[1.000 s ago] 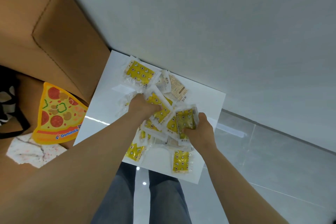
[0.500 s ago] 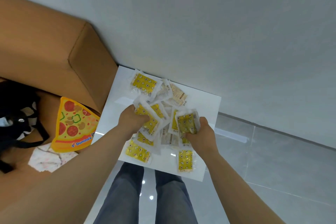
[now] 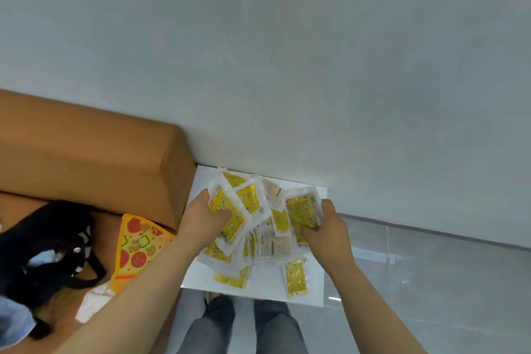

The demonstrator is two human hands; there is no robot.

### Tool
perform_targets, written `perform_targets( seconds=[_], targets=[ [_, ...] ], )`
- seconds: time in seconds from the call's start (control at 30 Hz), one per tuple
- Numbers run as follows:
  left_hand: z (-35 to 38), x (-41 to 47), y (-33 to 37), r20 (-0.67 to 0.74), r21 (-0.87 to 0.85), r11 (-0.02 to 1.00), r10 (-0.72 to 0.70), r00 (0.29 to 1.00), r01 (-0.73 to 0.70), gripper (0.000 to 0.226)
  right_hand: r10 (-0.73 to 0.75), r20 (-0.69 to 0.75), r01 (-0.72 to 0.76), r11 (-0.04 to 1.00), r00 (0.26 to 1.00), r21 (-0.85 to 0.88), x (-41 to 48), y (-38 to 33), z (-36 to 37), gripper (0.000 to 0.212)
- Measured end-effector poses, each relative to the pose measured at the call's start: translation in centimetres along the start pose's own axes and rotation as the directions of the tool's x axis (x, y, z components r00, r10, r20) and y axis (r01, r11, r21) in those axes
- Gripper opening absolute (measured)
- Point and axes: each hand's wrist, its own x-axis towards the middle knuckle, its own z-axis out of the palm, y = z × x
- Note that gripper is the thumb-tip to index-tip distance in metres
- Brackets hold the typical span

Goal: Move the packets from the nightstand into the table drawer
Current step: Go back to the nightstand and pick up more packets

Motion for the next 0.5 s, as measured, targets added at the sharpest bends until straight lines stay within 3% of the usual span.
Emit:
perform_targets(
  seconds=[0.1, 0.23, 0.5],
  targets=[
    [-2.1, -2.4, 2.5, -0.009, 0.006, 0.996, 0.091, 0.996, -0.091, 0.027, -0.061, -0.060, 0.062, 0.998, 0.996, 0.011, -2.3, -2.6, -2.4, 0.034],
    [-4.2, -5.7, 5.7, -0.018, -0.115, 0.976, 0.186, 0.982, -0.187, 0.019, -0.089, -0.185, 0.111, 0.988, 0.979, 0.107, -5.9, -5.5, -5.7, 0.032],
    [-4.9, -11.9, 14.9, -0.009, -0.207, 0.889, 0.415, 0.910, -0.408, 0.033, -0.124, -0.464, 0.250, 0.943, 0.877, 0.220, -11.7, -8.7, -13.7, 0.035]
  ],
)
